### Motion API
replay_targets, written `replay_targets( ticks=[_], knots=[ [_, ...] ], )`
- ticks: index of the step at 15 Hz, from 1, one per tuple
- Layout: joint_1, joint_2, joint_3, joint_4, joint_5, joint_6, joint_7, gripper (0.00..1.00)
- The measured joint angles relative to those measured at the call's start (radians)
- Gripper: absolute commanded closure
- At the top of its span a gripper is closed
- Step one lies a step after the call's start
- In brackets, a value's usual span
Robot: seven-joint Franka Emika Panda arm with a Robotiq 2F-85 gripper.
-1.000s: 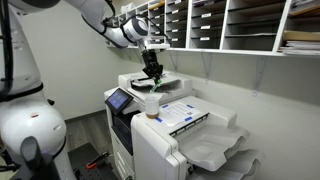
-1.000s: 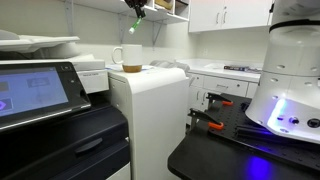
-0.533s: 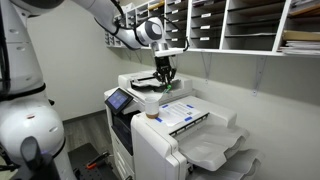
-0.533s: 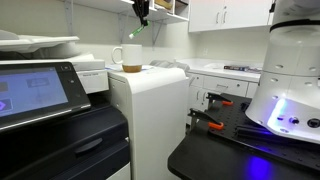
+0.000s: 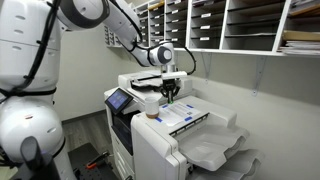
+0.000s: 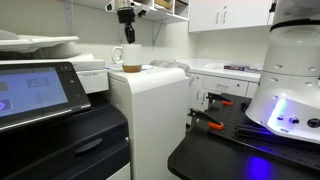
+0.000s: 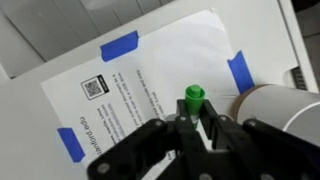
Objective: Take the green marker out of the white and brown mug
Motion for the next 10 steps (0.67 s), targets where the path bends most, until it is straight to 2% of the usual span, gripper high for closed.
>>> replay_targets(
  ticks=[7,8,10],
  knots=[
    [0.001,0.201,0.033,0.211,0.000,-0.009,0.012,0.95],
    [0.000,0.221,0.037,0.238,0.000,-0.022,0.017,0.56],
    [0.000,0.247,0.043,0.284,0.000,-0.070,0.017,0.48]
  ],
)
